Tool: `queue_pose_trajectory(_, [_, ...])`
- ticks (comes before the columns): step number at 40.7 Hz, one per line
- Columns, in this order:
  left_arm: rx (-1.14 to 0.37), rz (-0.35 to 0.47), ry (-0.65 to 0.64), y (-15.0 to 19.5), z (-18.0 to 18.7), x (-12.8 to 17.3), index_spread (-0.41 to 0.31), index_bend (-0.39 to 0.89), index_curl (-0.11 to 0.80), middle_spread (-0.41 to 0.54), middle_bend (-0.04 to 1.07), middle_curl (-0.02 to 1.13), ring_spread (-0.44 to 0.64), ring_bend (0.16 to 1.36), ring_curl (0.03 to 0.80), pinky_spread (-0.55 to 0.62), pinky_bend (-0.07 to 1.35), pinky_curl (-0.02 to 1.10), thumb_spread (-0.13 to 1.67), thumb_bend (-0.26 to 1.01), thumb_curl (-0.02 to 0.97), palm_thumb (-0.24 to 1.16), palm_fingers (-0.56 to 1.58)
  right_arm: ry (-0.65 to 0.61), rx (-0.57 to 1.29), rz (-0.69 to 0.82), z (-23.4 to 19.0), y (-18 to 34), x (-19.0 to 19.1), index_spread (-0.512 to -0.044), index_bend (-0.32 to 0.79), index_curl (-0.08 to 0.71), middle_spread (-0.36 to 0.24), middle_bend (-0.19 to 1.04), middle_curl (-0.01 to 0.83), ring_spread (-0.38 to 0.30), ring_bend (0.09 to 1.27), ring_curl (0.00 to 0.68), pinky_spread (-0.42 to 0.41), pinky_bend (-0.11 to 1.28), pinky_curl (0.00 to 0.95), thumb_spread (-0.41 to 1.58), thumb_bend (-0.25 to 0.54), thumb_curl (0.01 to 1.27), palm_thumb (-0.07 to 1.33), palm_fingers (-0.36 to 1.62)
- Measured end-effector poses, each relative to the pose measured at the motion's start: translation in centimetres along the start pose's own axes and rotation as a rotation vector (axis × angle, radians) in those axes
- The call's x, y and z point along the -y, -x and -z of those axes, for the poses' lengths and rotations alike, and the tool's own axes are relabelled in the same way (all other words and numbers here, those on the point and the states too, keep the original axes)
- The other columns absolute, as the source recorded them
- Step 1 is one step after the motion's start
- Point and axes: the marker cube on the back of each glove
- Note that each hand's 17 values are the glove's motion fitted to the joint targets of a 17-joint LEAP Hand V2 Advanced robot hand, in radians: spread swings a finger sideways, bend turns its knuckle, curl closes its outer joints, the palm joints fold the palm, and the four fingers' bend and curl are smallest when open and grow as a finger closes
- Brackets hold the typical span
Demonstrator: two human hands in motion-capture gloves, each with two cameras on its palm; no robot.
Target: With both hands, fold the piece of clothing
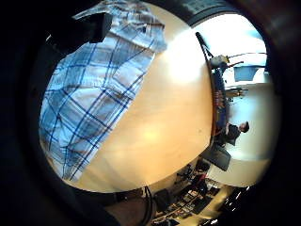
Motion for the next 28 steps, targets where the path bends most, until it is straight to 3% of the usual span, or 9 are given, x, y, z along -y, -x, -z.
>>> queue_pose_trajectory(4, [0.072, 0.027, 0.059, 0.5, -1.1, 0.2, -0.065, 0.11, 0.212, 0.036, 0.25, 0.39, 0.22, 0.63, 0.306, 0.26, 0.61, 0.33, 1.06, -0.01, 0.330, 0.36, 0.23, 0.110, 0.078, 0.046, -0.2, 0.4, -1.0, -0.282, 0.13, 0.198, 0.008, 0.20, 0.295, 0.141, 0.47, 0.279, 0.136, 0.77, 0.361, 1.06, -0.021, 0.34, 0.55, 0.17])
queue_pose_trajectory(9, [0.114, 0.067, 0.102, 1.0, -2.1, 0.2, -0.078, 0.18, 0.245, 0.003, 0.26, 0.39, 0.18, 0.62, 0.302, 0.25, 0.55, 0.32, 1.07, 0.00, 0.339, 0.42, 0.32, 0.119, 0.036, 0.039, -1.5, -0.4, -0.1, -0.280, 0.13, 0.207, -0.003, 0.22, 0.312, 0.109, 0.49, 0.284, 0.129, 0.72, 0.343, 1.04, -0.024, 0.34, 0.55, 0.24])
queue_pose_trajectory(14, [0.138, 0.070, 0.035, 1.4, -2.4, 0.6, -0.117, 0.24, 0.296, -0.041, 0.27, 0.40, 0.11, 0.59, 0.297, 0.23, 0.45, 0.29, 1.10, 0.00, 0.344, 0.47, 0.45, 0.288, 0.014, 0.033, 0.8, -0.1, -3.3, -0.302, 0.17, 0.231, -0.023, 0.21, 0.320, 0.054, 0.50, 0.293, 0.126, 0.65, 0.326, 1.03, -0.025, 0.35, 0.56, 0.32])
queue_pose_trajectory(18, [0.163, 0.098, 0.016, 1.7, -2.5, 0.4, -0.140, 0.26, 0.328, -0.068, 0.25, 0.40, 0.06, 0.57, 0.302, 0.22, 0.41, 0.29, 1.13, -0.01, 0.340, 0.48, 0.51, 0.354, -0.001, 0.084, 0.9, -0.1, -3.3, -0.318, 0.22, 0.274, -0.035, 0.20, 0.326, 0.035, 0.44, 0.290, 0.138, 0.58, 0.319, 1.04, -0.019, 0.35, 0.57, 0.30])
queue_pose_trajectory(24, [0.143, 0.058, -0.083, 0.8, -2.2, 0.9, -0.169, 0.26, 0.358, -0.103, 0.22, 0.41, 0.00, 0.54, 0.305, 0.18, 0.37, 0.29, 1.16, -0.01, 0.337, 0.50, 0.59, 0.269, -0.056, 0.104, 1.5, 0.3, -2.5, -0.339, 0.23, 0.310, -0.034, 0.15, 0.312, 0.033, 0.37, 0.281, 0.138, 0.55, 0.319, 1.07, -0.003, 0.35, 0.63, 0.22])
queue_pose_trajectory(27, [0.160, 0.051, -0.169, 0.7, -1.9, 1.7, -0.187, 0.26, 0.371, -0.129, 0.22, 0.41, -0.04, 0.53, 0.305, 0.15, 0.34, 0.29, 1.18, 0.00, 0.339, 0.53, 0.67, 0.187, -0.057, 0.116, 1.7, 0.8, -1.8, -0.365, 0.23, 0.311, -0.075, 0.17, 0.305, -0.036, 0.42, 0.282, 0.082, 0.54, 0.305, 1.08, -0.005, 0.35, 0.65, 0.42])
queue_pose_trajectory(28, [0.173, 0.050, -0.213, 0.8, -1.7, 2.2, -0.185, 0.24, 0.372, -0.131, 0.20, 0.40, -0.04, 0.52, 0.304, 0.15, 0.34, 0.29, 1.18, -0.01, 0.338, 0.53, 0.66, 0.158, -0.043, 0.133, 1.7, 1.1, -1.6, -0.363, 0.21, 0.302, -0.070, 0.14, 0.295, -0.027, 0.40, 0.268, 0.087, 0.54, 0.300, 1.08, -0.013, 0.34, 0.64, 0.36])
